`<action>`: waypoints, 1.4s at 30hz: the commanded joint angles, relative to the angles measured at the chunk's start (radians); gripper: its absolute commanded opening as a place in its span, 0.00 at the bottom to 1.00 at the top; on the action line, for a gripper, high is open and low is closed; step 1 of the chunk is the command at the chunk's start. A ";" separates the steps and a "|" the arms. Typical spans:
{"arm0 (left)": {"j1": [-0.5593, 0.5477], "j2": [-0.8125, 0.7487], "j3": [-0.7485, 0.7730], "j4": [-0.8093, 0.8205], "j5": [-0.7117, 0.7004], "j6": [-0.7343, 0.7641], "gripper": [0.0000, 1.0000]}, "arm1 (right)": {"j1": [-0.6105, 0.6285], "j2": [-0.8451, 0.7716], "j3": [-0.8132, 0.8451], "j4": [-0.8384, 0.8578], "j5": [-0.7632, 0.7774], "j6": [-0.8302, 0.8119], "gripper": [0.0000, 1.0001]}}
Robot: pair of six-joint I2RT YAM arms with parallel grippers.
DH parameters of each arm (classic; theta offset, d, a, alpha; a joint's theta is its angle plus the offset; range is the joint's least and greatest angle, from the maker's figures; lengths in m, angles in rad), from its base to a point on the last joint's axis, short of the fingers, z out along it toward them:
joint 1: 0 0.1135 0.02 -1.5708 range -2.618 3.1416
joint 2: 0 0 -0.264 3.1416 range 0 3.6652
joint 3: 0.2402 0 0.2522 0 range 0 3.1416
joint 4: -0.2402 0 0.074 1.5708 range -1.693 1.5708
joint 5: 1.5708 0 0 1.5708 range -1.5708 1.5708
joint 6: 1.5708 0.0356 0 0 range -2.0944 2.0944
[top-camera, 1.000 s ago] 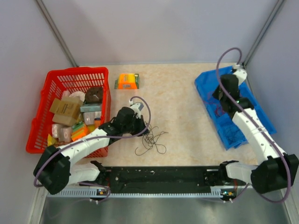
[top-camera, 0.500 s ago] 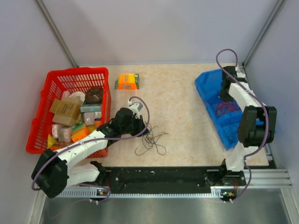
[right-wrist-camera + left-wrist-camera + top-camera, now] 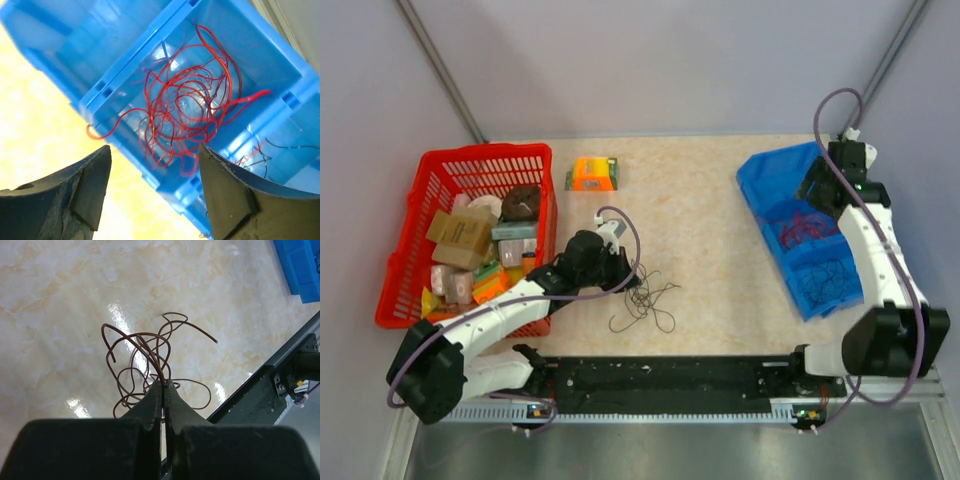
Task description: Untangle the cables
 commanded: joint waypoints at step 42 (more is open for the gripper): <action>0.005 0.014 0.089 0.080 0.212 -0.042 0.00 | 0.363 -0.272 -0.206 0.122 -0.342 -0.130 0.83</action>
